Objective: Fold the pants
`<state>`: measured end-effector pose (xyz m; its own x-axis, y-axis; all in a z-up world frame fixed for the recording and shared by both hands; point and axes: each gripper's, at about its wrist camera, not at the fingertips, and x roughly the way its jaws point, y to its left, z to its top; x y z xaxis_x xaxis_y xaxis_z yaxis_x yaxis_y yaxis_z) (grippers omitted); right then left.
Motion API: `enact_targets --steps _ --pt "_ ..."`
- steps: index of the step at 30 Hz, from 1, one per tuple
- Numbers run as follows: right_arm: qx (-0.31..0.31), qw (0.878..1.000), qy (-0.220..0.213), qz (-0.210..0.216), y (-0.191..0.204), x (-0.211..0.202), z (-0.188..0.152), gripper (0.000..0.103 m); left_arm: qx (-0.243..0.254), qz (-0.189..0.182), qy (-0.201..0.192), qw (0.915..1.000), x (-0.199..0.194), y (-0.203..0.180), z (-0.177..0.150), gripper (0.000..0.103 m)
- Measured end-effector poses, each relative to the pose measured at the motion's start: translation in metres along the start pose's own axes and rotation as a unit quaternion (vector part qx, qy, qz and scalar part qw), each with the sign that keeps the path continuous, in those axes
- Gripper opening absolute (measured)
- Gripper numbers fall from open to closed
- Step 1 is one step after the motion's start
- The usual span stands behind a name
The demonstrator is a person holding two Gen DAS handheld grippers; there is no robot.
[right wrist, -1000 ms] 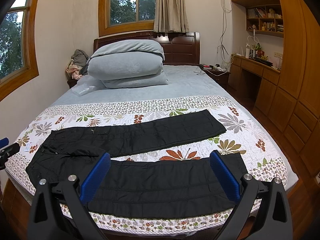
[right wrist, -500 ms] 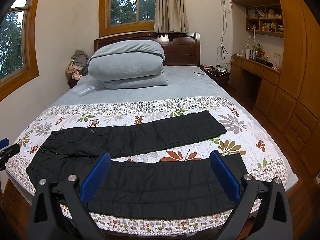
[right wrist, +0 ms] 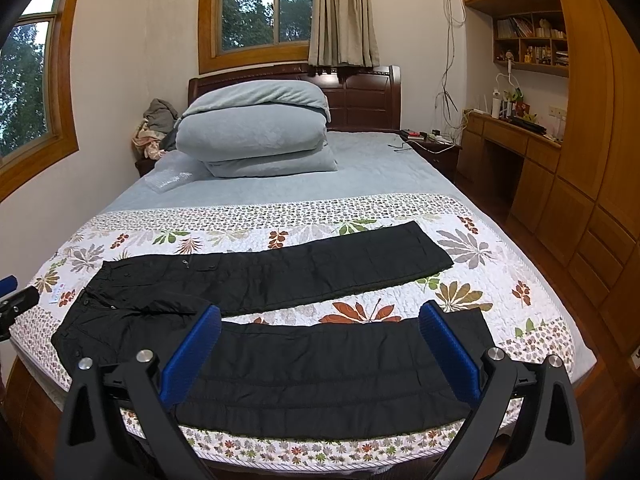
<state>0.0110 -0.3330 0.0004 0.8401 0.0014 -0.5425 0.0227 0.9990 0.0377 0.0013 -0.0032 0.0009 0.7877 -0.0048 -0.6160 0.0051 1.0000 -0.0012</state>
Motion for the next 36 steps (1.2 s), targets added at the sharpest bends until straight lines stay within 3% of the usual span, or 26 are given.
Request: enact_targets --steps 23,29,31,33,36 --pt "-0.004 1.0 0.03 0.001 -0.013 0.047 0.01 0.1 0.004 0.002 0.041 0.9991 0.046 0.011 0.001 0.101" --pt "-0.035 0.997 0.069 -0.005 -0.04 0.114 0.047 0.1 -0.029 -0.034 0.084 0.9955 0.106 0.051 0.026 0.101" --pt "-0.024 0.993 0.116 0.015 -0.061 0.155 0.063 0.1 -0.039 -0.03 0.114 0.9922 0.133 0.069 0.036 0.101" --pt "-0.002 0.987 0.16 0.036 -0.084 0.199 0.078 0.1 -0.057 -0.021 0.155 0.9861 0.168 0.093 0.045 0.101" --pt "0.024 0.978 0.203 0.05 -0.115 0.256 0.093 0.1 -0.113 -0.032 0.222 0.968 0.223 0.136 0.051 0.101"
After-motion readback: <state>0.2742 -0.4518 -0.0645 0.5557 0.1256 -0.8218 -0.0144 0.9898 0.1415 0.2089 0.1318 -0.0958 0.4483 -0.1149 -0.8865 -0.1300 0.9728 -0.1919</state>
